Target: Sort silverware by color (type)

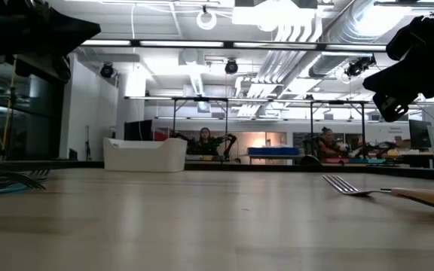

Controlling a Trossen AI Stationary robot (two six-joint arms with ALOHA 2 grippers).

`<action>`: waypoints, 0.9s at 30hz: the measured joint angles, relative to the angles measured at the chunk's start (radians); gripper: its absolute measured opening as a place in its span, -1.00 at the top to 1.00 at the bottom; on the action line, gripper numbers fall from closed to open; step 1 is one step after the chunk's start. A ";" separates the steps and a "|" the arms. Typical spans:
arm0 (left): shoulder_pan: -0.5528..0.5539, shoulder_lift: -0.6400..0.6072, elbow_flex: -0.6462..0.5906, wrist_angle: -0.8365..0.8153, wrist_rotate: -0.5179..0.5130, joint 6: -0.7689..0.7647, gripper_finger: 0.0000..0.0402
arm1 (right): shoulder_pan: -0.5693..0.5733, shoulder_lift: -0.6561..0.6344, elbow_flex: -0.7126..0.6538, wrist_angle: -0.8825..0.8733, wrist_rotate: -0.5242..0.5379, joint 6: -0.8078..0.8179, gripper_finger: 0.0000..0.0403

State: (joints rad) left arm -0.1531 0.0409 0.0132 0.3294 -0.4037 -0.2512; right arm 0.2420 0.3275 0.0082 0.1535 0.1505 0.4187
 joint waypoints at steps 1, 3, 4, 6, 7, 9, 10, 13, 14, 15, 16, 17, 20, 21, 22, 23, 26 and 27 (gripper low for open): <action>0.000 0.000 0.000 0.000 0.000 0.000 1.00 | 0.000 0.000 0.000 0.000 0.000 0.000 0.98; 0.000 0.000 0.000 0.000 0.000 0.000 1.00 | 0.000 0.000 0.000 0.000 0.000 0.000 0.98; 0.000 0.000 0.000 0.000 0.000 0.000 1.00 | 0.000 0.000 0.000 0.000 0.000 0.000 0.98; 0.000 0.000 0.000 0.000 0.000 0.000 1.00 | 0.000 0.000 0.000 0.000 0.000 0.000 0.98; 0.000 0.000 0.000 0.000 0.000 0.000 1.00 | 0.000 0.000 0.000 0.000 0.000 0.000 0.98; 0.000 0.000 0.000 0.000 0.000 0.000 1.00 | 0.000 0.000 0.000 0.000 0.000 0.000 0.98; 0.000 0.000 0.000 0.000 0.000 0.000 1.00 | 0.000 0.000 0.000 0.000 0.000 0.000 0.98; 0.000 0.000 0.000 0.000 0.000 0.000 1.00 | 0.000 0.000 0.000 0.000 0.000 0.000 0.98; 0.000 0.000 0.000 0.000 0.000 0.000 1.00 | 0.000 0.000 0.000 0.000 0.000 0.000 0.98; 0.000 0.000 0.000 0.000 0.000 0.000 1.00 | 0.000 0.000 0.000 0.000 0.000 0.000 0.98; 0.000 0.000 0.000 0.000 0.000 0.000 1.00 | 0.000 0.000 0.000 0.000 0.000 0.000 0.98; 0.000 0.000 0.000 0.000 0.000 0.000 1.00 | 0.000 0.000 0.000 0.000 0.000 0.000 0.98; 0.003 0.000 0.000 0.003 -0.030 0.057 1.00 | 0.000 0.000 0.000 0.000 0.000 0.000 0.98; 0.003 0.000 0.000 0.001 -0.042 0.080 1.00 | 0.000 0.000 0.000 0.000 0.000 0.000 0.98; 0.003 0.000 0.000 -0.002 -0.048 0.099 1.00 | 0.000 0.000 0.000 0.000 0.000 0.000 0.98; 0.003 0.000 0.000 -0.002 -0.049 0.113 1.00 | 0.000 0.000 0.000 0.000 0.000 0.000 0.98; 0.003 0.000 0.000 -0.002 -0.048 0.130 1.00 | 0.000 0.000 0.000 0.000 0.000 0.000 0.98; 0.003 0.000 0.000 0.000 -0.048 0.129 1.00 | 0.000 0.000 0.000 0.000 0.000 0.000 0.98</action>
State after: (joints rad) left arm -0.1501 0.0410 0.0132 0.3296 -0.4519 -0.1218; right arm 0.2419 0.3276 0.0082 0.1533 0.1502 0.4187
